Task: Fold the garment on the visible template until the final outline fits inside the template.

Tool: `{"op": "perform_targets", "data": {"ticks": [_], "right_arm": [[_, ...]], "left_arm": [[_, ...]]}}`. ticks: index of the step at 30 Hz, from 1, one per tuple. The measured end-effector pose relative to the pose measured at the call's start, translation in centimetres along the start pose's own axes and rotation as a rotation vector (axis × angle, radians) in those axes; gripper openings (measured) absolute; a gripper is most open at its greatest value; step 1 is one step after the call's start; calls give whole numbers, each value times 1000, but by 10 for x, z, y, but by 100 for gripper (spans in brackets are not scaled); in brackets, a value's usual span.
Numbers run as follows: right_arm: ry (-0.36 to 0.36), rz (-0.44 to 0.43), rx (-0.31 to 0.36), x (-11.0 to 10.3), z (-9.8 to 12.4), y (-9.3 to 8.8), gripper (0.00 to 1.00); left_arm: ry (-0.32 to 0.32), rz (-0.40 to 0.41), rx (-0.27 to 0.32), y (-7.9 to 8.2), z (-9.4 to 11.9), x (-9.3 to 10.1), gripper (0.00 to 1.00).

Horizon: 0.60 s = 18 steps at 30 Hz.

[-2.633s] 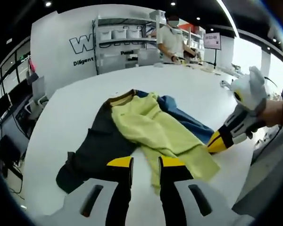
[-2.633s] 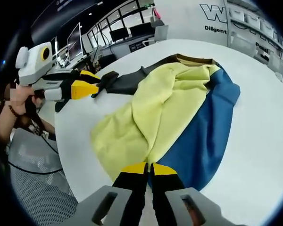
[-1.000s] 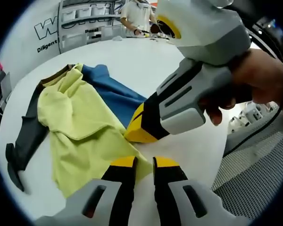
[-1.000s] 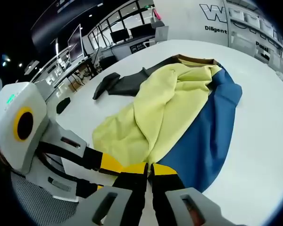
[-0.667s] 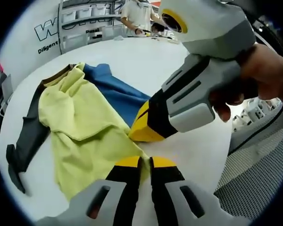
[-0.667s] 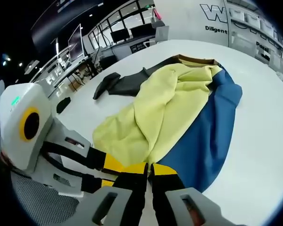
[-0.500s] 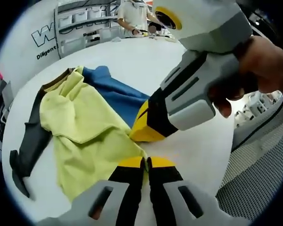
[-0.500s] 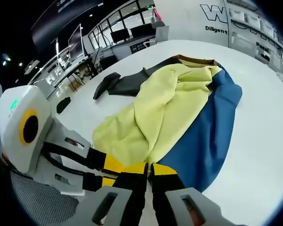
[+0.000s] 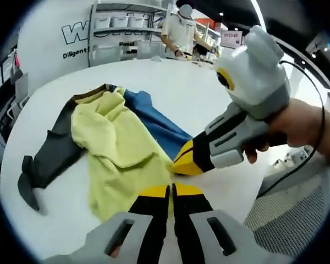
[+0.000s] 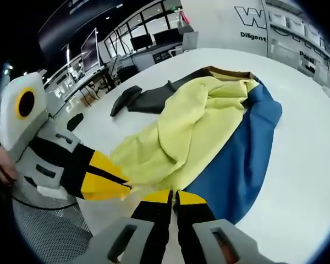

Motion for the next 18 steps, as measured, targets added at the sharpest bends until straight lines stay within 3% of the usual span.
{"op": "perform_targets", "data": {"ticks": [7,18], "right_arm": [[0,1,-10,1,3,-3,0],[2,16,-45,4,7,-6,0]], "left_arm": [[73,18,32,8,13,-22,0],[206,28,3,-5,36,-71,0]]}}
Point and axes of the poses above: the point that each gripper's makers call its tool centre point, and the gripper's own axes: z roughly backward along the fingers, x roughly to its right, y roughly out of its top, the point moved 2 cm from there along z, roughly backward along the fingers, and after that the axes turned 11 degrees about x, right-handed, at the moved point
